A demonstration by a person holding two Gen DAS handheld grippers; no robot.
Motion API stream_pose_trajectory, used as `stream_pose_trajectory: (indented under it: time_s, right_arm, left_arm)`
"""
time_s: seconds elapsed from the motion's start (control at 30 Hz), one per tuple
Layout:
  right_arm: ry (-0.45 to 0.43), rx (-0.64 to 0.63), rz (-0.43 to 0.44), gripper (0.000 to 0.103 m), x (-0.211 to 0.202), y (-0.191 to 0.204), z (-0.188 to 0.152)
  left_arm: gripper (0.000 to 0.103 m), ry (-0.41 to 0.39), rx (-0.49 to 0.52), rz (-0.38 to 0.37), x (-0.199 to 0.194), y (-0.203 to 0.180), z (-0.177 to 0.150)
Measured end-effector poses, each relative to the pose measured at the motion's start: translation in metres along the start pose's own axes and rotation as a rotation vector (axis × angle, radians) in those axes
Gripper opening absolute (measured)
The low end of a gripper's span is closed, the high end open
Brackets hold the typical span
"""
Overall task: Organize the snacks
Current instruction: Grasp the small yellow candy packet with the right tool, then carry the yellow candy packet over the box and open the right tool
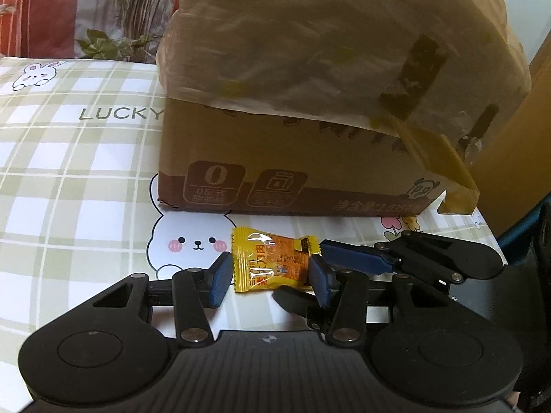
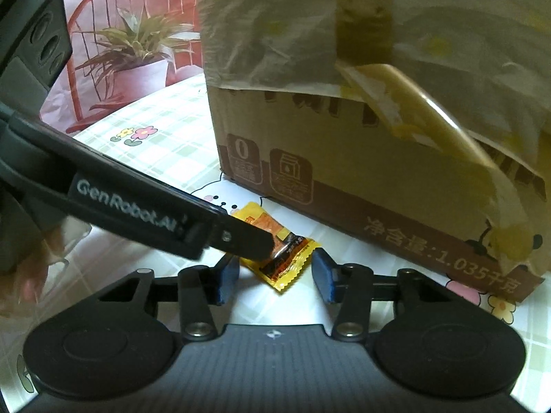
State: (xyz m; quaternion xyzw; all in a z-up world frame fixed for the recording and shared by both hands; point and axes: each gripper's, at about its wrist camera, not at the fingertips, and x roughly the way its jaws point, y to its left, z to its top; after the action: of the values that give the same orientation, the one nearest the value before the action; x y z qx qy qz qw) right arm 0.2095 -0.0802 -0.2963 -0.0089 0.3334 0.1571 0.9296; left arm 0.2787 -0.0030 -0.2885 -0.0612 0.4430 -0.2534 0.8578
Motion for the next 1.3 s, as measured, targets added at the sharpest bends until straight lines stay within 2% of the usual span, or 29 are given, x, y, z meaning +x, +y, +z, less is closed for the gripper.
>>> stream_pose_trajectory:
  time_s: [0.1, 0.17, 0.3, 0.37, 0.77, 0.8, 0.93, 1.3]
  right_arm:
    - [-0.003, -0.001, 0.005, 0.05, 0.001, 0.0, 0.0]
    - [-0.007, 0.007, 0.004, 0.049, 0.001, -0.001, 0.0]
    - [-0.02, 0.009, 0.009, 0.045, -0.002, 0.003, -0.004]
    - [-0.019, -0.001, 0.025, 0.037, -0.002, 0.006, -0.004]
    - [-0.004, -0.009, 0.025, 0.036, -0.006, 0.008, -0.006]
    - [-0.009, -0.004, 0.028, 0.035, -0.007, 0.008, -0.006]
    - [-0.032, -0.022, 0.039, 0.024, -0.018, 0.011, -0.005]
    - [-0.104, -0.052, 0.006, 0.024, -0.053, 0.014, 0.006]
  left_arm:
    - [0.035, 0.007, -0.018, -0.009, 0.002, 0.003, 0.0]
    - [0.032, 0.012, -0.01, -0.013, 0.002, 0.004, -0.001]
    - [0.031, 0.023, 0.0, -0.018, 0.001, 0.004, -0.002]
    - [0.03, 0.022, 0.002, -0.017, 0.0, 0.004, -0.004]
    - [0.021, 0.02, -0.006, -0.04, -0.009, -0.005, -0.009]
    - [0.018, 0.017, -0.004, -0.051, -0.01, -0.006, -0.009]
    - [0.017, 0.001, 0.029, -0.055, -0.016, -0.019, -0.007]
    - [0.015, -0.066, 0.062, -0.074, -0.05, -0.045, 0.003]
